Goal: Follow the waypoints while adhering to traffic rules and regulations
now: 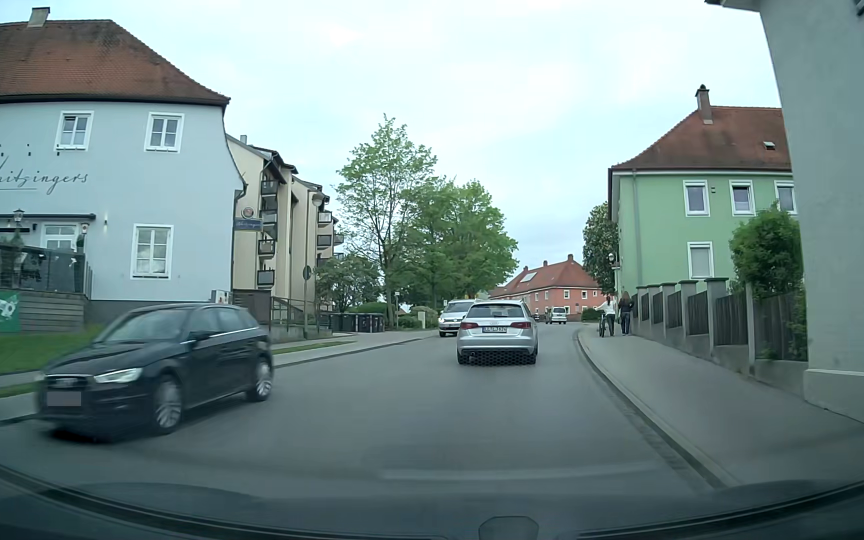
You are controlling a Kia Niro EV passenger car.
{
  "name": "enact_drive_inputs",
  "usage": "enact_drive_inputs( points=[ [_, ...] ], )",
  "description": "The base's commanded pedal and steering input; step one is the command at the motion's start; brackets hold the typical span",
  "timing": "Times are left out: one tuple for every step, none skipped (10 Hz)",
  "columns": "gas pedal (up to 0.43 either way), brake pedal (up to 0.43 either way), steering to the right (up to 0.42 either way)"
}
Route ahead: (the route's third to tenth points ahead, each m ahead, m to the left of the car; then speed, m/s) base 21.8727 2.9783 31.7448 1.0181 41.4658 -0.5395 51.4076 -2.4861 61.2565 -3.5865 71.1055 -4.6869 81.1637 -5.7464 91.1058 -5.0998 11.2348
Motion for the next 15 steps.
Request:
enact_drive_inputs(
  points=[
    [0.169,0.000,0.045],
    [0.169,0.000,0.045],
    [0.169,0.000,0.045],
    [0.177,0.000,0.045],
    [0.177,0.000,0.042],
    [0.177,0.000,0.040],
    [0.209,0.000,0.037],
    [0.209,0.000,0.033],
    [0.209,0.000,0.030],
    [0.220,0.000,0.027],
    [0.220,0.000,0.025],
    [0.220,0.000,0.025],
    [0.220,0.000,0.024],
    [0.220,0.000,0.024],
    [0.220,0.000,0.024]
  ],
)
